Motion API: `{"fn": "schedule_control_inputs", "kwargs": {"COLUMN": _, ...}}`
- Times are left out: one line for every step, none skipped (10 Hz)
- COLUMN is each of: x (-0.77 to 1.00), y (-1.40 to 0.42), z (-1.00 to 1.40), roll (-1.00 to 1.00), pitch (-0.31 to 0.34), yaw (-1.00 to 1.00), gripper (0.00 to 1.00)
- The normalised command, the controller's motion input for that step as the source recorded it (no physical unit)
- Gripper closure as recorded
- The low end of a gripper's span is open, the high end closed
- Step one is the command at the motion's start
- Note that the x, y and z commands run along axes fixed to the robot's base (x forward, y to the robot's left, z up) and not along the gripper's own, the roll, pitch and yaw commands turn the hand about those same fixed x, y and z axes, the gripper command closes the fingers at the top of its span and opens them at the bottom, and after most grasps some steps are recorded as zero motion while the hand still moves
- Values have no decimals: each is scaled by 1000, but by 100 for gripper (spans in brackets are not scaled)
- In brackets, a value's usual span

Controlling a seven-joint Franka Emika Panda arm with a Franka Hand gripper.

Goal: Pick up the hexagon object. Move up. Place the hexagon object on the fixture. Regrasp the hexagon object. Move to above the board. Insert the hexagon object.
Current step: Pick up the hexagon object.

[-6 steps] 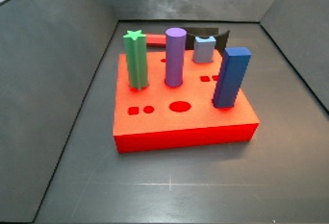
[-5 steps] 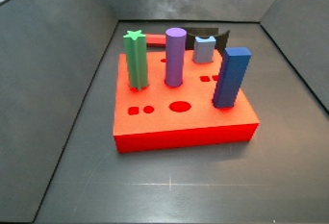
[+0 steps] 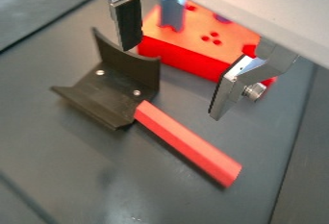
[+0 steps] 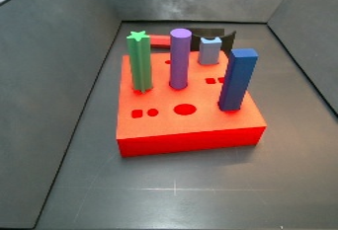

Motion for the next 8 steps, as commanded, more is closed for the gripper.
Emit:
{"fn": "schedule_control_inputs", "kwargs": {"x": 3, "y": 0, "z": -343, "roll": 0, "pitch": 0, "yaw": -1000, "gripper": 0}}
{"fn": "schedule_control_inputs", "kwargs": {"x": 26, "y": 0, "z": -329, "roll": -3, "pitch": 0, "yaw": -1000, "gripper": 0}}
{"fn": "schedule_control_inputs", "kwargs": {"x": 29, "y": 0, "z": -329, "roll": -3, "pitch": 0, "yaw": -1000, "gripper": 0}}
{"fn": "schedule_control_inputs", "kwargs": {"x": 23, "y": 0, "z": -320, "roll": -7, "pitch": 0, "yaw": -1000, "gripper": 0}}
{"fn": "schedule_control_inputs", "kwargs": {"x": 0, "y": 0, "z": -214, "roll": -7, "pitch": 0, "yaw": -1000, "gripper": 0}}
{"fn": "schedule_control_inputs", "kwargs": {"x": 0, "y": 0, "z": -140, "roll": 0, "pitch": 0, "yaw": -1000, "gripper": 0}}
{"fn": "schedule_control_inputs", "kwargs": {"x": 0, "y": 0, "z": -134, "roll": 0, "pitch": 0, "yaw": -1000, "gripper": 0}}
{"fn": "schedule_control_inputs", "kwargs": {"x": 0, "y": 0, "z": -126, "roll": 0, "pitch": 0, "yaw": -1000, "gripper": 0}}
